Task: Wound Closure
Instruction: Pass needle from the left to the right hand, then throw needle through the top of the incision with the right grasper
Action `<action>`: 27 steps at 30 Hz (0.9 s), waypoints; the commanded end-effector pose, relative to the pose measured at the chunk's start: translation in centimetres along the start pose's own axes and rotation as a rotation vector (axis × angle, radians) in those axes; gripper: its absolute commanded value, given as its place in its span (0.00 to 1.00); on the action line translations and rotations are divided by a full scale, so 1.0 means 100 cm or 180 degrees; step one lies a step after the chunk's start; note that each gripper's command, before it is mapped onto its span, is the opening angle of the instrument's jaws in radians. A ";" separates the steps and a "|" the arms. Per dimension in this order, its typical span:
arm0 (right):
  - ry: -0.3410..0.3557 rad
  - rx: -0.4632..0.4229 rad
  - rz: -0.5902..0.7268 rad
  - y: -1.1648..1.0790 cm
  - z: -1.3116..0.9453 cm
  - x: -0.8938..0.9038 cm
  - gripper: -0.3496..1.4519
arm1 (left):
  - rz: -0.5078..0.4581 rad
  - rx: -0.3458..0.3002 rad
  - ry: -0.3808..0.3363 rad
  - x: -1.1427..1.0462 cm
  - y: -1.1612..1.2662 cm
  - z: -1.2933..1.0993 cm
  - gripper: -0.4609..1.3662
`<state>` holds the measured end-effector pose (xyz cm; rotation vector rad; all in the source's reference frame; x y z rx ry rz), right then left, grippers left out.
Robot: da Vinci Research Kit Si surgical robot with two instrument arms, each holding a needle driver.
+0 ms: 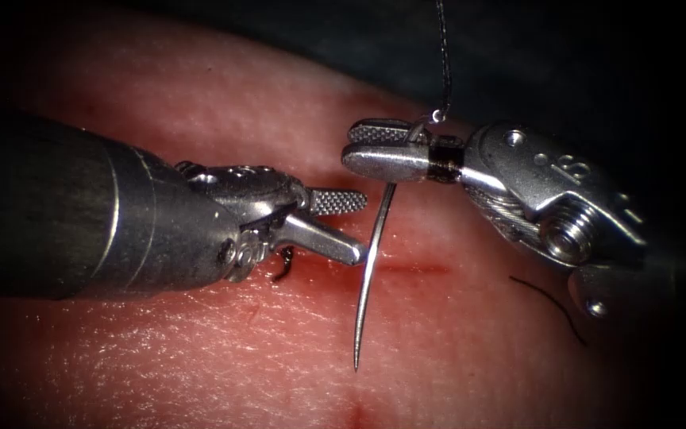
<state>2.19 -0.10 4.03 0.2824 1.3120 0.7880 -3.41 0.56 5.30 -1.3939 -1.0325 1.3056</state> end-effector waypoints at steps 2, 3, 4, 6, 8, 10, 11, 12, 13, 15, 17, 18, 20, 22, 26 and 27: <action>0.0000 -0.0010 -0.0065 0.0003 -0.0006 -0.0001 0.00 | 0.0242 0.0225 -0.0146 -0.0010 -0.0003 -0.0004 0.96; 0.0000 -0.0007 -0.0103 0.0004 -0.0008 -0.0001 0.00 | 0.0326 0.0296 -0.0214 -0.0014 -0.0005 -0.0005 0.96; 0.0000 -0.0004 -0.0122 0.0005 -0.0010 -0.0001 0.00 | 0.0392 0.0350 -0.0289 -0.0019 -0.0006 -0.0006 0.95; -0.0001 0.0002 -0.0143 0.0007 -0.0014 -0.0003 0.00 | 0.0471 0.0464 -0.0468 -0.0031 -0.0010 -0.0009 0.92; -0.0002 0.0005 -0.0184 0.0011 -0.0018 -0.0004 0.00 | 0.0568 0.0569 -0.0608 -0.0041 -0.0014 -0.0011 0.90; -0.0020 0.0010 -0.0230 0.0015 -0.0020 -0.0007 0.00 | 0.0707 0.0696 -0.0764 -0.0052 -0.0021 -0.0013 0.86; -0.0020 0.0010 -0.0250 0.0016 -0.0021 -0.0008 0.00 | 0.0730 0.0713 -0.0769 -0.0054 -0.0023 -0.0013 0.85; -0.0021 0.0001 -0.0274 0.0017 -0.0021 -0.0010 0.00 | 0.0811 0.0729 -0.0782 -0.0056 -0.0026 -0.0014 0.84; -0.0029 0.0003 -0.0294 0.0018 -0.0022 -0.0011 0.00 | 0.0831 0.0729 -0.0785 -0.0056 -0.0027 -0.0014 0.83; -0.0083 -0.0002 -0.0409 0.0020 -0.0023 -0.0018 0.00 | 0.1008 0.0729 -0.0807 -0.0059 -0.0031 -0.0016 0.78; -0.0088 0.0006 -0.0483 0.0022 -0.0025 -0.0025 0.00 | 0.1180 0.0781 -0.0846 -0.0059 -0.0030 -0.0017 0.72; -0.0086 0.0001 -0.0546 0.0022 -0.0026 -0.0029 0.00 | 0.1237 0.0823 -0.0877 -0.0059 -0.0030 -0.0017 0.70; -0.0080 0.0024 -0.0572 0.0023 -0.0027 -0.0032 0.00 | 0.1314 0.0905 -0.0938 -0.0059 -0.0030 -0.0018 0.67; -0.0083 0.0042 -0.0643 0.0025 -0.0030 -0.0038 0.00 | 0.1418 0.1010 -0.1037 -0.0059 -0.0030 -0.0020 0.65; -0.0070 0.0053 -0.0712 0.0027 -0.0035 -0.0043 0.00 | 0.1640 0.1209 -0.1177 -0.0059 -0.0030 -0.0022 0.49; -0.0067 0.0056 -0.0769 0.0026 -0.0036 -0.0044 0.00 | 0.1662 0.1252 -0.1191 -0.0059 -0.0030 -0.0023 0.42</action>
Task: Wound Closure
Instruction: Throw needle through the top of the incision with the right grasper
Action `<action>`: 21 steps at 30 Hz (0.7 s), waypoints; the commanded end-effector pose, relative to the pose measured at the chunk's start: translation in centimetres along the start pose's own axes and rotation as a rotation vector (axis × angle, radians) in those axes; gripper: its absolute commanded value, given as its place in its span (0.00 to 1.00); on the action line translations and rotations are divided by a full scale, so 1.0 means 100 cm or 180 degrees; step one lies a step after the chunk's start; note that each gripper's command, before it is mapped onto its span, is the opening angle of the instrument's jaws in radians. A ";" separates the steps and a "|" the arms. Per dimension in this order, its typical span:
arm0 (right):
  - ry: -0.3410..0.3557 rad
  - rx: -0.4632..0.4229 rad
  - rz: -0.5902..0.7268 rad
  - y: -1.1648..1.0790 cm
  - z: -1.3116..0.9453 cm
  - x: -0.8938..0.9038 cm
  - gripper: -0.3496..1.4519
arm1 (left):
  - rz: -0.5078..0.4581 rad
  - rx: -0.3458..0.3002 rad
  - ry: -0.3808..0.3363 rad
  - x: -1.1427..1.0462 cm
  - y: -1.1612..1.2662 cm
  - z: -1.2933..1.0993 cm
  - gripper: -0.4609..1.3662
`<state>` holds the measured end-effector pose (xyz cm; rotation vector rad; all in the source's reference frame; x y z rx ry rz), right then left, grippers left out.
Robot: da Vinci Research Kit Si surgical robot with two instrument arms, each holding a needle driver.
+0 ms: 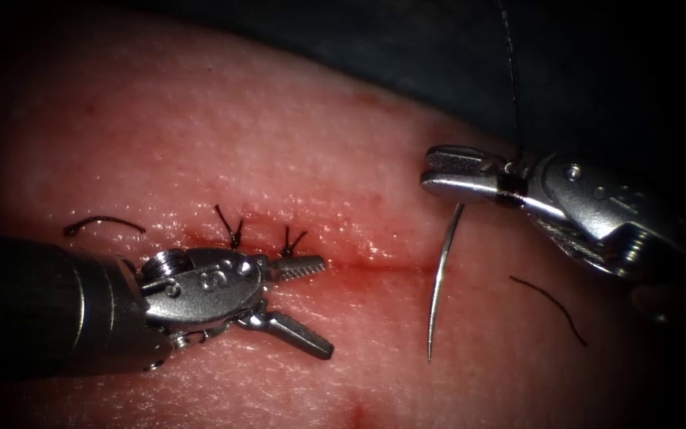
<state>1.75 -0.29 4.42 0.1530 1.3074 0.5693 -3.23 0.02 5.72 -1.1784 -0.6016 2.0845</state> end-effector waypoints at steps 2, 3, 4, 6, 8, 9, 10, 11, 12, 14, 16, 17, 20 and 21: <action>0.0001 -0.0024 -0.0041 0.0000 -0.0001 0.0000 0.00 | 0.0039 0.0039 -0.0015 0.0000 -0.0001 -0.0002 0.40; 0.0011 -0.0027 -0.0078 -0.0001 0.0000 0.0001 0.00 | 0.0078 0.0067 -0.0029 0.0001 -0.0002 -0.0003 0.38; 0.0016 -0.0019 -0.0115 -0.0001 0.0000 0.0001 0.00 | 0.0090 0.0079 -0.0049 0.0002 -0.0002 -0.0005 0.37; 0.0035 -0.0023 -0.0152 -0.0002 -0.0001 0.0001 0.00 | 0.0129 0.0101 -0.0073 0.0004 -0.0003 -0.0007 0.37; 0.0046 -0.0024 -0.0192 -0.0004 -0.0002 0.0000 0.00 | 0.0169 0.0124 -0.0116 0.0006 -0.0005 -0.0010 0.37; 0.0048 -0.0023 -0.0212 -0.0004 -0.0002 0.0000 0.00 | 0.0182 0.0134 -0.0147 0.0007 -0.0005 -0.0011 0.37; 0.0049 -0.0021 -0.0233 -0.0006 -0.0003 0.0000 0.00 | 0.0194 0.0146 -0.0168 0.0007 -0.0005 -0.0012 0.38; 0.0050 -0.0022 -0.0272 -0.0007 -0.0003 -0.0001 0.00 | 0.0208 0.0153 -0.0189 0.0008 -0.0006 -0.0012 0.40; 0.0051 -0.0023 -0.0311 -0.0008 -0.0003 -0.0001 0.00 | 0.0222 0.0161 -0.0200 0.0008 -0.0006 -0.0013 0.39; 0.0054 -0.0026 -0.0424 -0.0012 -0.0004 0.0000 0.00 | 0.0248 0.0178 -0.0223 0.0009 -0.0006 -0.0014 0.36; 0.0056 -0.0028 -0.0500 -0.0013 -0.0004 0.0000 0.00 | 0.0283 0.0181 -0.0245 0.0009 -0.0007 -0.0015 0.39; 0.0057 -0.0030 -0.0537 -0.0014 -0.0004 0.0000 0.00 | 0.0279 0.0192 -0.0246 0.0010 -0.0008 -0.0016 0.41; 0.0059 -0.0033 -0.0651 -0.0016 -0.0004 0.0001 0.00 | 0.0299 0.0247 -0.0262 0.0013 -0.0011 -0.0017 0.39; 0.0059 -0.0033 -0.0651 -0.0017 -0.0005 0.0001 0.00 | 0.0296 0.0251 -0.0263 0.0014 -0.0011 -0.0017 0.39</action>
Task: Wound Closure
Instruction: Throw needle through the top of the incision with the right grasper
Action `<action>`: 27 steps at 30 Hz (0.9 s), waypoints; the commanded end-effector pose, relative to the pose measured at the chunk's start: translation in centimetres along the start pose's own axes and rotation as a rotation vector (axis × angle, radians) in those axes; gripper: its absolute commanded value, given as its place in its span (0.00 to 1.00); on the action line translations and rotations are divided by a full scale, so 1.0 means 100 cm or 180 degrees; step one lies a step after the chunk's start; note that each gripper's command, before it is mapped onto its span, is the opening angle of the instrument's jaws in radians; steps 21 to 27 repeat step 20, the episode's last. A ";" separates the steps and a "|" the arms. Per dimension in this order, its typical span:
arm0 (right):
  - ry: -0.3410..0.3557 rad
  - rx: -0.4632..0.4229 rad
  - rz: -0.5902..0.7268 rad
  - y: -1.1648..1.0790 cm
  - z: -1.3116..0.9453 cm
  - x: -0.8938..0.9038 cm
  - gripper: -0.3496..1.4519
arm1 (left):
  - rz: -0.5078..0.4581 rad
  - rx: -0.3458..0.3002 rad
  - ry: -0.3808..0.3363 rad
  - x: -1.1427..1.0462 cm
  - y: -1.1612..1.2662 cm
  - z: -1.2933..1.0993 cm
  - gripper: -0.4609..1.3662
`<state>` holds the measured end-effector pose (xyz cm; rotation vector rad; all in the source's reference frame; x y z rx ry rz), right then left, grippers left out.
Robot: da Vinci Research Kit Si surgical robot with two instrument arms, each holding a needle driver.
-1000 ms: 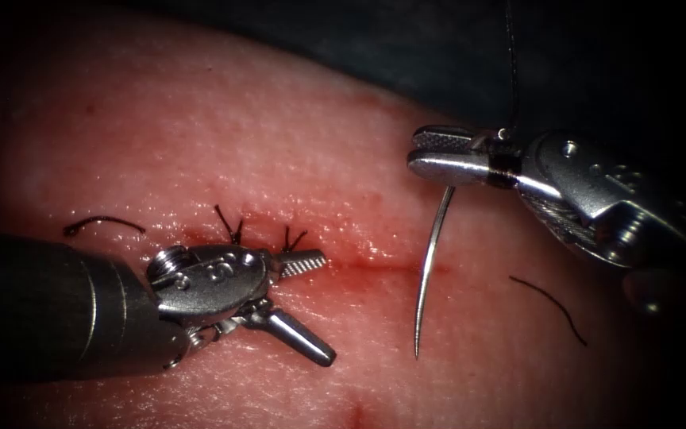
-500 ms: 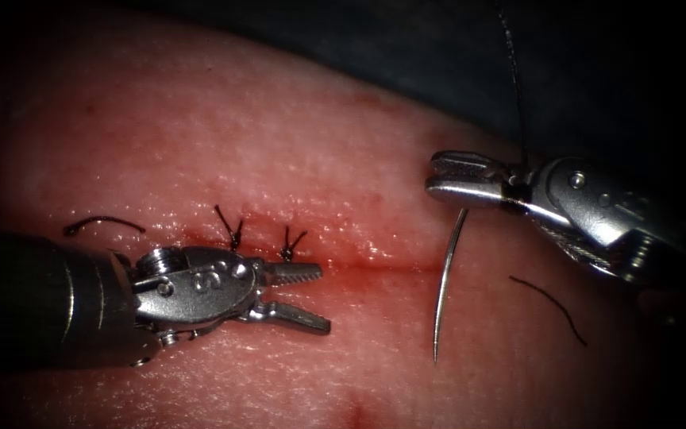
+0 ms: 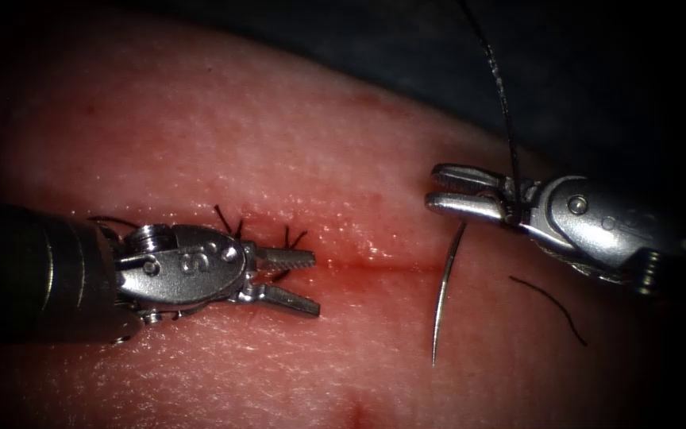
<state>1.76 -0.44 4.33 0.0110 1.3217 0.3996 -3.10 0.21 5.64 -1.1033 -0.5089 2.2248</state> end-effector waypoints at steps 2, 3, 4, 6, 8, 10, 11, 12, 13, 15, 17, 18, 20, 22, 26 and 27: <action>0.0008 -0.0027 -0.0038 0.0000 -0.0001 0.0001 0.00 | 0.0002 0.0024 -0.0006 0.0001 -0.0001 0.0000 0.39; 0.0008 -0.0028 -0.0056 0.0000 -0.0001 0.0001 0.00 | -0.0002 0.0029 -0.0007 0.0001 -0.0001 -0.0001 0.39; 0.0008 -0.0028 -0.0056 0.0000 -0.0001 0.0001 0.00 | 0.0014 0.0034 -0.0009 0.0000 -0.0001 -0.0001 0.38; 0.0008 -0.0028 -0.0056 0.0000 -0.0001 0.0001 0.00 | 0.0012 0.0037 -0.0010 0.0000 -0.0001 -0.0001 0.39; 0.0008 -0.0029 -0.0075 0.0000 0.0000 0.0001 0.00 | 0.0010 0.0039 -0.0010 0.0000 -0.0001 -0.0001 0.39; 0.0008 -0.0029 -0.0075 0.0000 0.0000 0.0001 0.00 | 0.0009 0.0041 -0.0010 0.0001 -0.0002 0.0000 0.38; 0.0008 -0.0030 -0.0094 0.0000 0.0000 0.0001 0.00 | 0.0027 0.0043 -0.0011 0.0001 -0.0002 0.0000 0.36; 0.0008 -0.0030 -0.0094 0.0000 0.0000 0.0001 0.00 | 0.0026 0.0044 -0.0011 0.0001 -0.0003 0.0000 0.37; 0.0008 -0.0030 -0.0094 0.0000 0.0000 0.0001 0.00 | 0.0026 0.0045 -0.0012 0.0001 -0.0003 0.0000 0.38; 0.0008 -0.0030 -0.0094 0.0000 0.0000 0.0001 0.00 | 0.0025 0.0046 -0.0012 0.0001 -0.0003 0.0000 0.37; 0.0009 -0.0029 -0.0094 0.0000 0.0000 0.0001 0.00 | 0.0023 0.0048 -0.0012 0.0001 -0.0003 0.0000 0.38; 0.0009 -0.0029 -0.0095 -0.0001 0.0000 0.0001 0.00 | 0.0023 0.0049 -0.0012 0.0001 -0.0003 0.0000 0.38; 0.0009 -0.0029 -0.0095 -0.0001 0.0000 0.0001 0.00 | 0.0022 0.0050 -0.0012 0.0001 -0.0003 0.0000 0.38; 0.0009 -0.0029 -0.0095 -0.0001 0.0000 0.0001 0.00 | 0.0022 0.0050 -0.0012 0.0001 -0.0003 0.0000 0.38; 0.0009 -0.0029 -0.0095 -0.0001 0.0000 0.0001 0.00 | 0.0022 0.0050 -0.0012 0.0001 -0.0003 0.0000 0.38; 0.0009 -0.0029 -0.0095 -0.0001 0.0000 0.0001 0.00 | 0.0022 0.0050 -0.0012 0.0001 -0.0003 0.0000 0.38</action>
